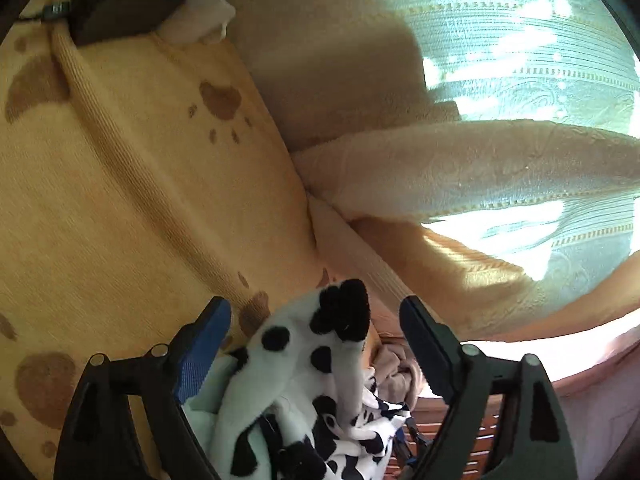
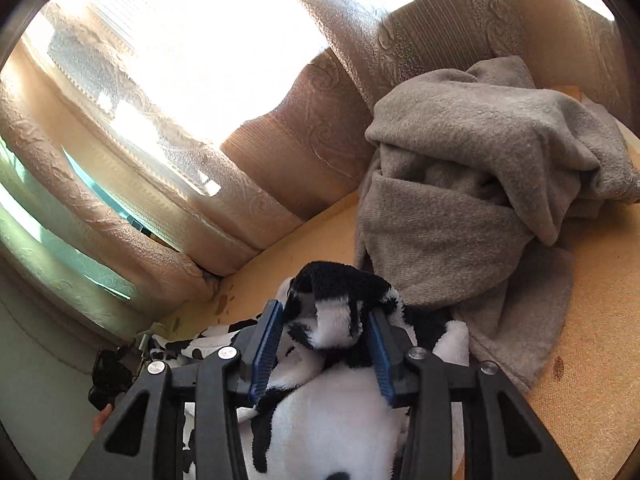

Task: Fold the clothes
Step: 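Lay the blanket end down over the blanket with both grippers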

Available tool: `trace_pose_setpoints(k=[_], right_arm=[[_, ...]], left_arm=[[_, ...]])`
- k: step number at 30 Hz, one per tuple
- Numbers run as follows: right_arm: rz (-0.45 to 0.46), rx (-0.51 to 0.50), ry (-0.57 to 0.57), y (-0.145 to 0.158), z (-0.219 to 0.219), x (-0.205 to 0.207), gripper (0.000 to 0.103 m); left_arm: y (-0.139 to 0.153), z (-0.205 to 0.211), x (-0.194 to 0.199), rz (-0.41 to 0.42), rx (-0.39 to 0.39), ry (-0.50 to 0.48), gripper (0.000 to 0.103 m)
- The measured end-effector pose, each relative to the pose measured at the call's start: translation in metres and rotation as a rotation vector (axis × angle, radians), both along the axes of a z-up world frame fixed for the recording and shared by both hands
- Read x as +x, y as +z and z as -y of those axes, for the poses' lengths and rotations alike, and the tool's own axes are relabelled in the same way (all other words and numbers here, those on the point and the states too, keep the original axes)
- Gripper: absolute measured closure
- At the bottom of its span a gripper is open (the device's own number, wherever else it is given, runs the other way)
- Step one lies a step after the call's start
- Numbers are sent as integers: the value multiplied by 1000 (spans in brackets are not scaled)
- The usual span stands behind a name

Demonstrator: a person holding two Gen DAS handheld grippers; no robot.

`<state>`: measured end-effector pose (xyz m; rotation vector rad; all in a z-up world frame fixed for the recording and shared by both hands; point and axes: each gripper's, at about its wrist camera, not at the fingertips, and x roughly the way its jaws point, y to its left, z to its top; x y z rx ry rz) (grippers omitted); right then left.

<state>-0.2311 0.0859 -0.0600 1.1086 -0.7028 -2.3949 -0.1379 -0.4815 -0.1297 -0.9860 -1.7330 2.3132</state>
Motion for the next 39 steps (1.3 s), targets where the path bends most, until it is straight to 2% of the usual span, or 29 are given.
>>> trace_pose_setpoints(k=[2, 5, 8, 11, 13, 17, 20, 23, 26, 29, 31, 33, 35, 39], right_arm=[[-53, 50, -19, 10, -2, 5, 59], [-140, 135, -34, 30, -7, 18, 59], [-198, 223, 88, 45, 15, 38, 59], [-235, 431, 271, 44, 59, 66, 59], [-222, 527, 389, 34, 84, 81, 59], [-169, 622, 462, 12, 111, 78, 59], [-108, 626, 484, -1, 123, 58, 59], [-36, 612, 484, -12, 134, 31, 59], [-62, 635, 421, -9, 137, 10, 59], [-58, 640, 329, -6, 128, -16, 45], [-29, 638, 287, -9, 121, -33, 44], [20, 626, 285, -21, 115, -44, 44], [26, 615, 288, -25, 111, -44, 44], [-75, 598, 235, 1, 102, -26, 44]], left_arm=[[10, 1, 5, 4, -62, -26, 13], [25, -13, 17, -20, -170, -123, 13], [39, -43, 32, -48, -305, -279, 13], [46, -79, 41, -57, -433, -392, 13], [50, -102, 42, -49, -512, -452, 13], [40, -132, 20, 23, -606, -516, 13], [24, -138, -8, 102, -662, -520, 13], [11, -129, -36, 174, -687, -464, 13], [9, -114, -52, 215, -708, -389, 13], [6, -93, -63, 294, -792, -297, 13], [-3, -75, -66, 321, -749, -276, 13], [-6, -66, -61, 297, -732, -277, 13], [-2, -61, -53, 276, -731, -272, 13], [21, -62, -30, 188, -715, -298, 13]])
